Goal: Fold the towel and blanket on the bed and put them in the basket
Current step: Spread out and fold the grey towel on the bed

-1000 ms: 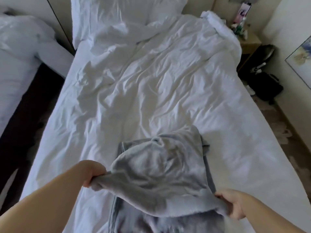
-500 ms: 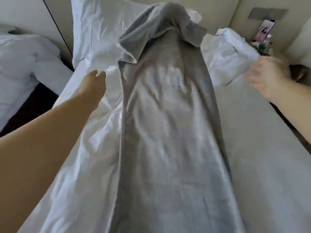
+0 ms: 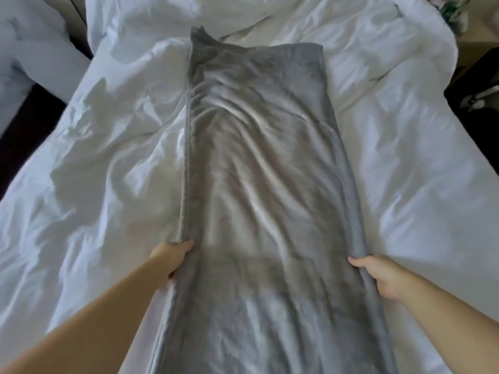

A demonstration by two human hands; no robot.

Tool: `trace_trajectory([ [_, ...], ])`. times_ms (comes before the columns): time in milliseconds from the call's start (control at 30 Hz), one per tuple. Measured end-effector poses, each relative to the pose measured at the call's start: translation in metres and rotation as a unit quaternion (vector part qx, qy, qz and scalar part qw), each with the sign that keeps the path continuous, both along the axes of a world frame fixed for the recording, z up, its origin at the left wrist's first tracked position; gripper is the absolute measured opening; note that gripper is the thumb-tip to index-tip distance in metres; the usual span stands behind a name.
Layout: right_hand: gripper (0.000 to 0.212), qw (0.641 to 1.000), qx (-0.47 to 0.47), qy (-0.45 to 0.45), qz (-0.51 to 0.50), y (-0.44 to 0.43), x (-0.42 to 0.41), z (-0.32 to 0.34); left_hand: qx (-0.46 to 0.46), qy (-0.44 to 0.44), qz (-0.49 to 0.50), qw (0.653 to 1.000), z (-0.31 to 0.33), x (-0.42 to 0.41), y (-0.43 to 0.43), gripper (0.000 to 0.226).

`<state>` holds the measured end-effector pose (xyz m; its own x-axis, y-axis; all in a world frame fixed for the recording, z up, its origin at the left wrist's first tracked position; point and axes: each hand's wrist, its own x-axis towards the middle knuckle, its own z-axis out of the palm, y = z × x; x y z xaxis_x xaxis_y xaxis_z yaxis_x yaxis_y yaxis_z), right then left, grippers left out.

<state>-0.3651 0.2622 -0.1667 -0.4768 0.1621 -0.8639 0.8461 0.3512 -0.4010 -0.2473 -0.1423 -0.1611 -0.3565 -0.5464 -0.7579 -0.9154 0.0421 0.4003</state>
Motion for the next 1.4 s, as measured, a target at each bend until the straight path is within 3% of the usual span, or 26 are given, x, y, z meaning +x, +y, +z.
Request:
trace_trajectory([
  [100,0.027,0.978,0.133,0.157,-0.016,0.015,0.0,-0.005,-0.096,0.053,0.055,0.993,-0.008,0.006,0.001,0.047],
  [167,0.032,0.97,0.113,0.203,-0.072,0.026,0.011,0.001,-0.134,0.092,0.099,0.982,-0.005,0.016,-0.002,0.046],
  [267,0.032,0.99,0.004,0.104,-0.098,0.035,0.053,-0.001,-0.086,0.085,0.075,0.99,-0.009,0.046,0.001,0.044],
  [533,0.032,0.991,-0.049,-0.006,-0.126,0.058,0.202,0.003,0.146,-0.017,0.061,0.987,0.003,0.187,0.037,0.034],
  [600,0.034,0.992,-0.042,-0.02,-0.121,0.063,0.234,0.008,0.135,-0.059,0.055,0.988,0.009,0.231,0.048,0.034],
  [667,0.031,0.993,-0.025,-0.025,-0.11,0.064,0.255,0.017,0.098,-0.043,0.067,0.992,0.014,0.258,0.058,0.032],
  [800,0.028,0.99,0.072,0.096,-0.075,0.054,0.251,0.048,-0.004,-0.007,0.035,0.999,0.039,0.244,0.069,0.04],
  [900,0.024,0.973,0.091,0.202,-0.058,0.035,0.216,0.088,-0.066,0.038,0.003,0.997,0.067,0.201,0.062,0.044],
  [1000,0.021,0.949,0.039,0.295,-0.1,0.019,0.149,0.129,-0.077,0.145,0.073,0.984,0.106,0.133,0.042,0.051],
  [1067,0.023,0.943,-0.043,0.307,-0.121,0.015,0.104,0.146,-0.02,0.191,0.122,0.974,0.126,0.1,0.027,0.059],
  [1133,0.026,0.954,-0.06,0.279,-0.09,0.018,0.084,0.147,0.078,0.169,0.133,0.974,0.131,0.096,0.019,0.075],
  [1233,0.039,0.983,0.047,0.179,-0.002,0.031,0.117,0.122,0.139,0.07,0.066,0.986,0.112,0.142,0.025,0.076],
  [1300,0.033,0.991,0.083,0.104,0.015,0.047,0.165,0.091,0.133,0.014,0.041,0.99,0.086,0.188,0.042,0.068],
  [1400,0.04,0.999,0.038,-0.01,-0.018,0.068,0.247,0.048,0.068,-0.036,0.022,0.997,0.042,0.246,0.062,0.068],
])
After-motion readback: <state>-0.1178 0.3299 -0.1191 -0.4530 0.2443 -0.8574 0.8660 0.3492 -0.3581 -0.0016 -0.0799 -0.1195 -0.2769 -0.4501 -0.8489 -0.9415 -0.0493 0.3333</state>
